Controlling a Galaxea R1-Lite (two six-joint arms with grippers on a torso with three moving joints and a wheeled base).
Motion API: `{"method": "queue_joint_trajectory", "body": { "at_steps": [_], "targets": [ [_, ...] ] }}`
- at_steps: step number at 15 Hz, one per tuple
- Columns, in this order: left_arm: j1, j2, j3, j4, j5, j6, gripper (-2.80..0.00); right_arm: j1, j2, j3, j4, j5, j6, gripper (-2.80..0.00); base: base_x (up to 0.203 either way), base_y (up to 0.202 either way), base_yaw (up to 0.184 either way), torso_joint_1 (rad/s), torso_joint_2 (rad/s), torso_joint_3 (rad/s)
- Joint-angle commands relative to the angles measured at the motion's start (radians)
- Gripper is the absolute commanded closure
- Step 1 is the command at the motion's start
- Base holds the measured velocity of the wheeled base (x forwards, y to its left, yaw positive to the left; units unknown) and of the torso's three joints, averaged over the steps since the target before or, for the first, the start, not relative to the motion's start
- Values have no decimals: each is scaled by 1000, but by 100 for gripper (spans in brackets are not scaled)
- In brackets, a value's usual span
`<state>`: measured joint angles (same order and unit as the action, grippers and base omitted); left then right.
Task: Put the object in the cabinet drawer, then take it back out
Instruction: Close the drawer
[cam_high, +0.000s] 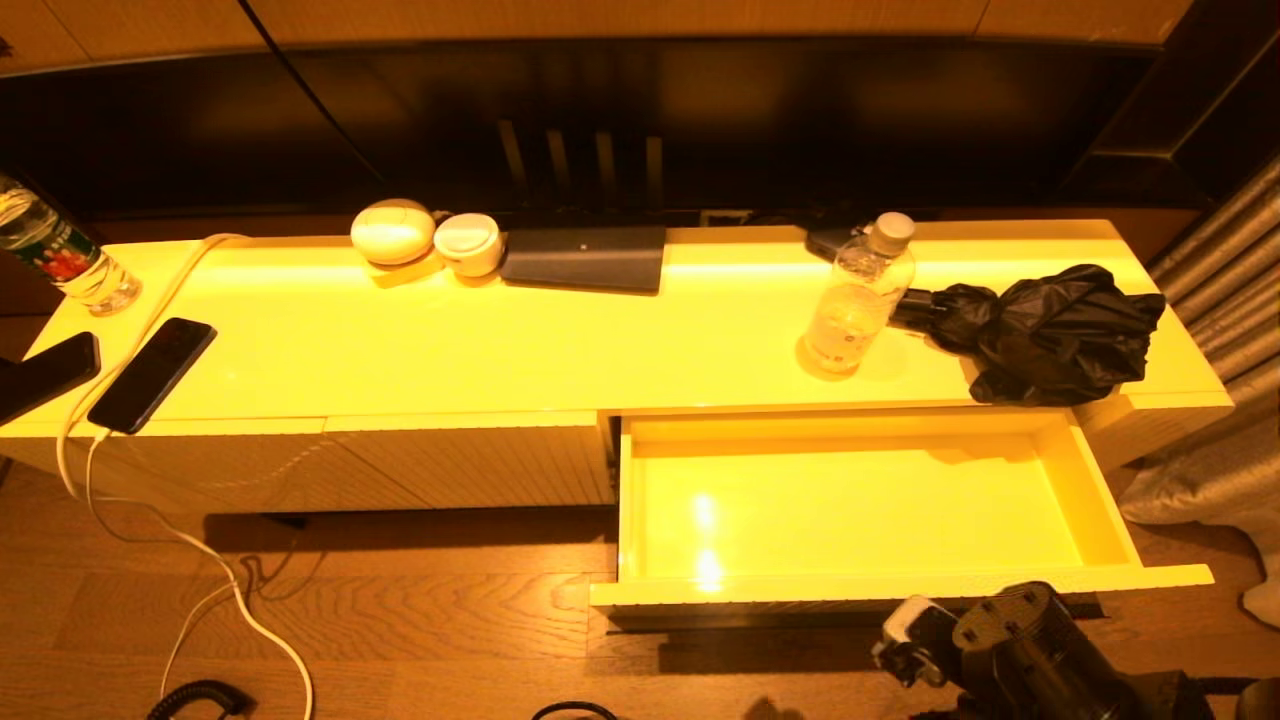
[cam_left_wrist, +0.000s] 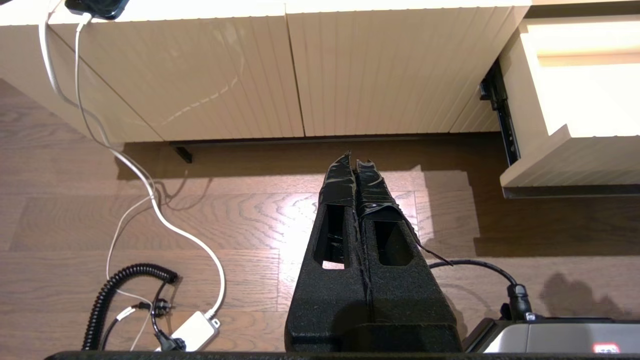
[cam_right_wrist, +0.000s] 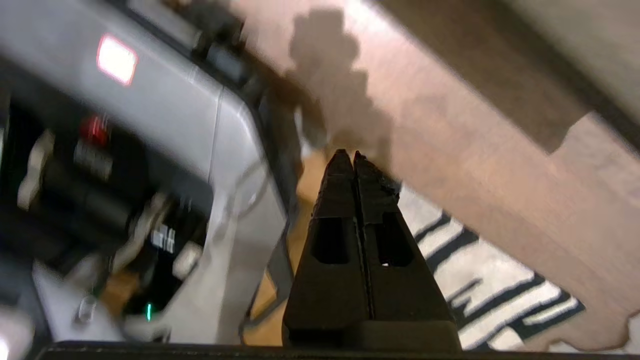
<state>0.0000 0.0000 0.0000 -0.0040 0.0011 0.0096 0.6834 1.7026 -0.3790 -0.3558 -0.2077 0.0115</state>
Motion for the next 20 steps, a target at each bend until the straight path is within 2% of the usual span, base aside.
{"method": "queue_joint_trajectory", "body": {
  "at_steps": [1,5,9,16,20],
  "targets": [
    [0,0,2,-1,0,0,0,-30,17,-8,-60,-2,-4,0,0,0,0,0,0,0],
    [0,0,2,-1,0,0,0,-52,40,-13,-124,-16,-19,0,0,0,0,0,0,0],
    [0,0,2,-1,0,0,0,-74,97,-20,-235,-36,-73,0,0,0,0,0,0,0],
    [0,0,2,-1,0,0,0,-108,169,-67,-373,-38,-81,0,0,0,0,0,0,0],
    [0,0,2,-1,0,0,0,-126,232,-70,-499,-57,-137,0,0,0,0,0,0,0]
  ]
}}
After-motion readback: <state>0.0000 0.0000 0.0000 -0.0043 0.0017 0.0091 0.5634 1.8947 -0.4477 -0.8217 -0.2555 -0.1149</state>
